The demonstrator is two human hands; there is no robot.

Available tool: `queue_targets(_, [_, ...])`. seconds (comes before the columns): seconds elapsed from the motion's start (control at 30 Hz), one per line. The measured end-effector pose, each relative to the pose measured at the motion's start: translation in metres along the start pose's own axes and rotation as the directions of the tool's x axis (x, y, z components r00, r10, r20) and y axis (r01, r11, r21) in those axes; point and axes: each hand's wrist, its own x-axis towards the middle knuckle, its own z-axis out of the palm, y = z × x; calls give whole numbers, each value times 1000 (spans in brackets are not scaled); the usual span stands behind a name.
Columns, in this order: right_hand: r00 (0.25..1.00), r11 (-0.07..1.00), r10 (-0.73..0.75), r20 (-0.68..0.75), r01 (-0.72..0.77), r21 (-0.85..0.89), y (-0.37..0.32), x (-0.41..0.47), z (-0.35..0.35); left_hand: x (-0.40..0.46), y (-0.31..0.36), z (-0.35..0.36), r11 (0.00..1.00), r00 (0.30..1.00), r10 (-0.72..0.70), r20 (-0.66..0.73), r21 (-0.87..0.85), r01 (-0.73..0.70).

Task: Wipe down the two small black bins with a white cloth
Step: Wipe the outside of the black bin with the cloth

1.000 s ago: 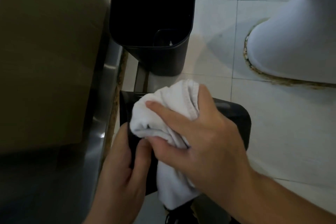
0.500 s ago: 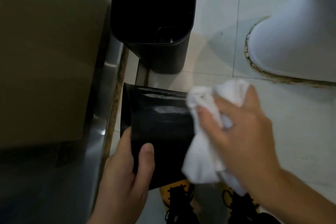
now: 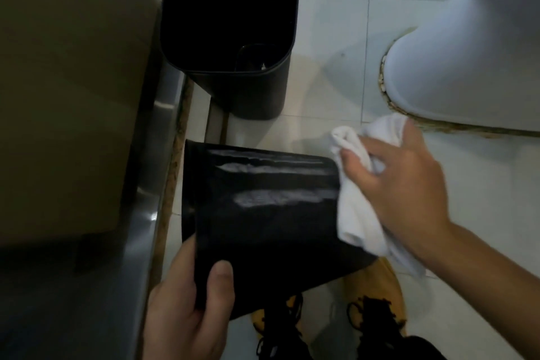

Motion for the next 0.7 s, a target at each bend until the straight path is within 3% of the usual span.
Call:
queue_targets(0.17, [991, 995, 91, -96, -94, -25, 52, -15, -15, 15, 3, -4, 999, 1000, -16, 21, -27, 17])
queue_targets(0.33, [955, 969, 112, -273, -44, 243, 40, -29, -31, 53, 9, -5, 994, 995, -48, 85, -97, 56])
queue_targets(0.5, [967, 962, -23, -254, 91, 259, 11, -41, -9, 82, 15, -4, 933, 972, -180, 150, -288, 217])
queue_targets(0.7, [934, 910, -287, -212, 335, 246, -15, -63, 10, 96, 12, -1, 911, 959, -219, 181, -314, 267])
